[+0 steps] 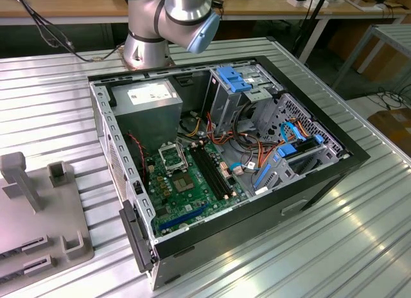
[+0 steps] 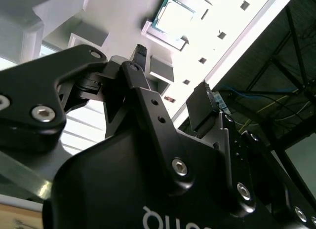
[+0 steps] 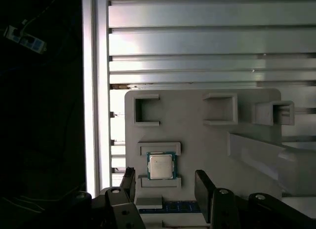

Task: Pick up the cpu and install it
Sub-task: 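Pick up the cpu and move it towards the insertion slot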

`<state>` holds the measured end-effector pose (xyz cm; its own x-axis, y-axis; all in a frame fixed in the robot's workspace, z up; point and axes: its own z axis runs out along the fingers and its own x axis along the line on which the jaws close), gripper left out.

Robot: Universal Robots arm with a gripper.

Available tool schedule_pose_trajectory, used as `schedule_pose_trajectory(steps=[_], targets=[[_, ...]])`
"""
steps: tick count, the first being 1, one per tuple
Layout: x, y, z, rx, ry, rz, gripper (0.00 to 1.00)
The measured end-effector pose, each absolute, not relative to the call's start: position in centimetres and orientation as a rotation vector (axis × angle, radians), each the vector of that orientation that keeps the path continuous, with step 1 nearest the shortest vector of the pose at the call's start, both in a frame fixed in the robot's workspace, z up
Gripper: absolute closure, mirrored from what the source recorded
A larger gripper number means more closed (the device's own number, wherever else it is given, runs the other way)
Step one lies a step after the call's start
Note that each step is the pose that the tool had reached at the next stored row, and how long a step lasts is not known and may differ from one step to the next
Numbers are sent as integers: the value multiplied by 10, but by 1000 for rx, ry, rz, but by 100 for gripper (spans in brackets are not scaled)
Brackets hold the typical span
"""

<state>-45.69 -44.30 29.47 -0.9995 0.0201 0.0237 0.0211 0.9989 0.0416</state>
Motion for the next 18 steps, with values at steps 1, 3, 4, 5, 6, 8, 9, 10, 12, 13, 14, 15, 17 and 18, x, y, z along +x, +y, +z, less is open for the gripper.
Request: schedule_pose_trajectory(steps=[1,3,4,5,6,8,9,10,12,13,14,15,17,18], targets=[[-457,-443,293,-32,-3117,-65,40],[-457,-443,287,-32,-3117,-65,40],[-457,-443,284,-30,-3117,-65,40],[-457,-444,282,-28,-3117,-65,40],[-457,-444,279,-20,-3117,-65,40],[-457,-445,277,-8,-3117,-64,40],[-457,-446,275,-1,-3117,-64,40],[-457,-446,274,3,-3117,-64,40],[-458,-449,257,35,-3116,-64,40],[-458,-450,249,45,-3116,-64,40],[-458,-451,241,56,-3116,-63,40],[-458,-451,240,56,-3116,-62,40],[-458,-451,237,56,-3116,-53,40],[-458,-451,236,56,-3116,-46,40]])
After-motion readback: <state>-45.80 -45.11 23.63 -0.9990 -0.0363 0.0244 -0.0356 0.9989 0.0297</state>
